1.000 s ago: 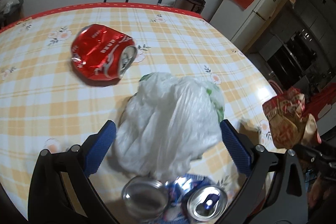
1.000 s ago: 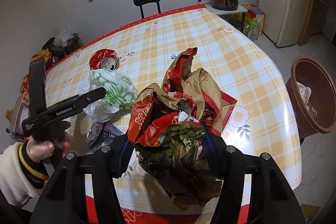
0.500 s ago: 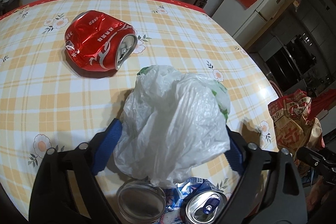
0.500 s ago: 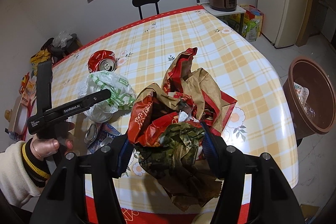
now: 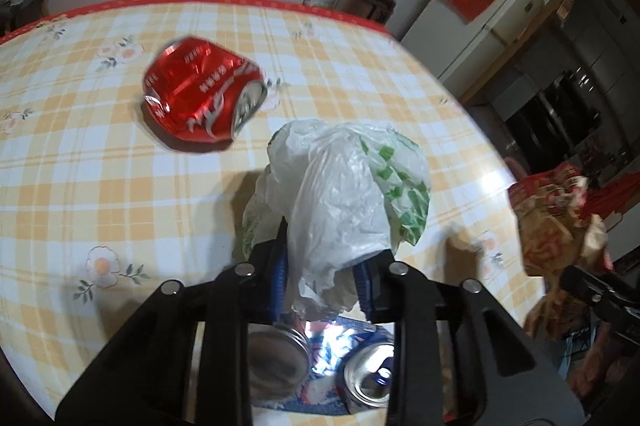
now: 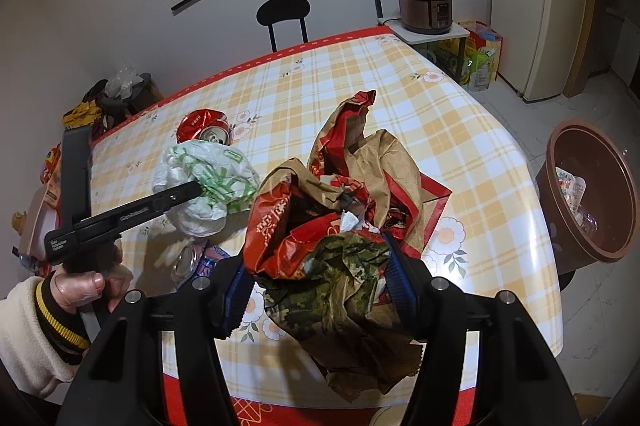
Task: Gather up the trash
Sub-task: 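Grasp the white plastic bag with the left gripper while the right holds the wrappers, then carry the red-brown wrappers to the brown bin and open the right gripper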
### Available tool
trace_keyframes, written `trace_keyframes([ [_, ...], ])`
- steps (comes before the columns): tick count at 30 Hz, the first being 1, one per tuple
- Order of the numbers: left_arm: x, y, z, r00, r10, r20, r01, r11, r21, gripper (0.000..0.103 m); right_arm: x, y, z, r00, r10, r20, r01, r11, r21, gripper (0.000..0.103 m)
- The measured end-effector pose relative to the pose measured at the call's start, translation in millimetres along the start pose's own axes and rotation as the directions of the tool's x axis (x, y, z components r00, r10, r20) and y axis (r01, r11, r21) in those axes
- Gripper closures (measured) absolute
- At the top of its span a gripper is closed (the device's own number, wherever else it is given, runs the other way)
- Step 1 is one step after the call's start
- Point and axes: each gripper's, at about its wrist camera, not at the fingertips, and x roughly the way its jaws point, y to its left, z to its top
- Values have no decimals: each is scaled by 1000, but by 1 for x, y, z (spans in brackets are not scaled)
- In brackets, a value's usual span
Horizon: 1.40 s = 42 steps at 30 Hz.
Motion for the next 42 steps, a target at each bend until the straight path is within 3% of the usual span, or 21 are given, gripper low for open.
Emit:
trace_keyframes([
  [10,-92,18,-1,986,41,161,-24,994,-105,75,-12,16,17,997,53,56,-51,998,-32,44],
  [22,-176,32,-9,946,161,282,-109,976,-190,74,-24,-10,35,991,84,101,-83,996,-17,44],
  [30,-183,-2,-5,931,173,320,-115,975,-192,74,-36,-66,37,991,58,120,-62,997,35,43],
  [42,-156,-60,2,936,172,308,-123,977,-172,74,-53,-198,43,987,-84,139,63,987,149,43],
])
